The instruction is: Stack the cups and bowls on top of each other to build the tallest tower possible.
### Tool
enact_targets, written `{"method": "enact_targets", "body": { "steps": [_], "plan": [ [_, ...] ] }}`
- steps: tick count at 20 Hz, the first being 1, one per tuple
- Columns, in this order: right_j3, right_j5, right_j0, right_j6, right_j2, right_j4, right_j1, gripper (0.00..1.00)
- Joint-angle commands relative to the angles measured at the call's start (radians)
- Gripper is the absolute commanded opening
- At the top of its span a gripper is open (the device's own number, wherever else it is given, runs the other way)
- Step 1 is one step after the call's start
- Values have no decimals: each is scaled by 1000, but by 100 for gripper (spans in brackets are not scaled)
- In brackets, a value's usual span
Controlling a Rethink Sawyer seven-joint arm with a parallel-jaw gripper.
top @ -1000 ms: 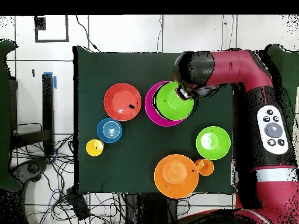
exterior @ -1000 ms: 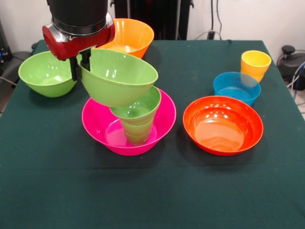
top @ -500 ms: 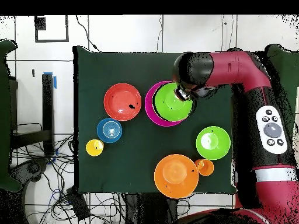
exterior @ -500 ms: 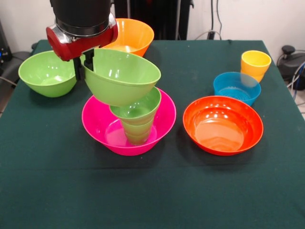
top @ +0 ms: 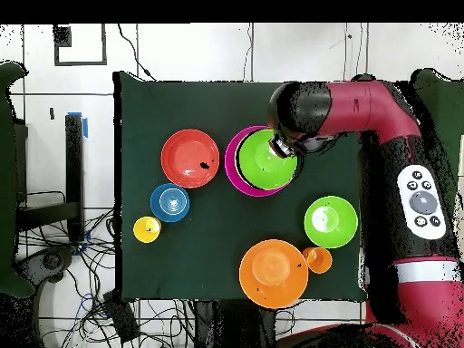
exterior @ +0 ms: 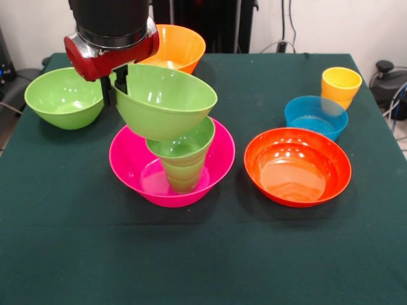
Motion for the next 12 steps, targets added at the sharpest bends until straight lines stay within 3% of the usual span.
{"method": "enact_targets", "body": {
  "steps": [1,12],
  "plan": [
    [85,28,4,-175,-3,1,13,0],
    [117,-13,-13,-163,16,28,14,0]
  ]
}}
